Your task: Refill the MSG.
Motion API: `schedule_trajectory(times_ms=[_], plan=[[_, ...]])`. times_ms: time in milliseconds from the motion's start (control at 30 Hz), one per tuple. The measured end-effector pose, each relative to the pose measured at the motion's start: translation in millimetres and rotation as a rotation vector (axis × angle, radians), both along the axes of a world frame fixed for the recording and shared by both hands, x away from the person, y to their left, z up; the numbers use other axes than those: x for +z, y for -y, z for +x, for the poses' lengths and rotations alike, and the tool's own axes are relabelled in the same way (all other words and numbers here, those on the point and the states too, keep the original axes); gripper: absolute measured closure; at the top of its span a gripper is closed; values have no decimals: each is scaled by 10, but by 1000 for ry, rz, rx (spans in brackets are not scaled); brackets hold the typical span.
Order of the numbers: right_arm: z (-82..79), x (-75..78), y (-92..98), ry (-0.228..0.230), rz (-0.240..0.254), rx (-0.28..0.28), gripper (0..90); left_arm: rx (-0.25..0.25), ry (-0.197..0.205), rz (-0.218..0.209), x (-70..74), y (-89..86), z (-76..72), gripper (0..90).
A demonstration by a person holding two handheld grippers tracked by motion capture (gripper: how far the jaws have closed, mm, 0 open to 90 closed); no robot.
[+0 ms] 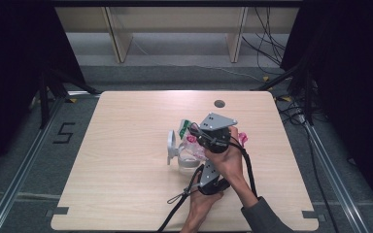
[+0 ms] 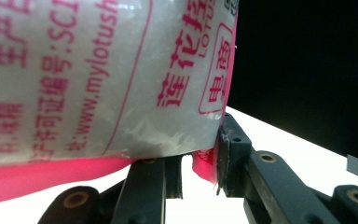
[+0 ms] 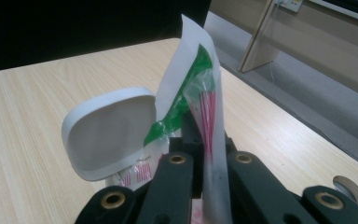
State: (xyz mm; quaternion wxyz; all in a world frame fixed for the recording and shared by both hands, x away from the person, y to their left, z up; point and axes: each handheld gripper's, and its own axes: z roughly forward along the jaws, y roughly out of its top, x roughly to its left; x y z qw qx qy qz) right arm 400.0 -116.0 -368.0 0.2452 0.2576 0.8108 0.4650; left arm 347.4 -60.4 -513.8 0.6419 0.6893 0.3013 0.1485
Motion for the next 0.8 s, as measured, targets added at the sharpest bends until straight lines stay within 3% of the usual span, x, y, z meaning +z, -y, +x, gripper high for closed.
schedule_trajectory(times_ms=[100,200,267,367,500,667,767,800], plan=[[-9,-3,-8,-19,-9,3,900,9,1,6,-1,-6,-3,740],[-34,28,-25,22,-15,9,900,3,9,-9,20,-12,-8,740],[-23,20,-42,40,-39,20,900,7,2,18,33,-26,-23,739],[-22,2,-40,20,-29,8,900,7,3,15,22,-16,-21,739],[-14,26,-23,41,-35,14,900,5,8,9,28,-3,-24,739],[-13,7,-13,-16,-9,7,900,7,4,6,18,5,-23,740],[-14,21,-23,21,-23,13,900,3,10,3,30,2,-25,739],[-25,16,-35,10,-24,11,900,3,27,89,34,-58,-7,739]])
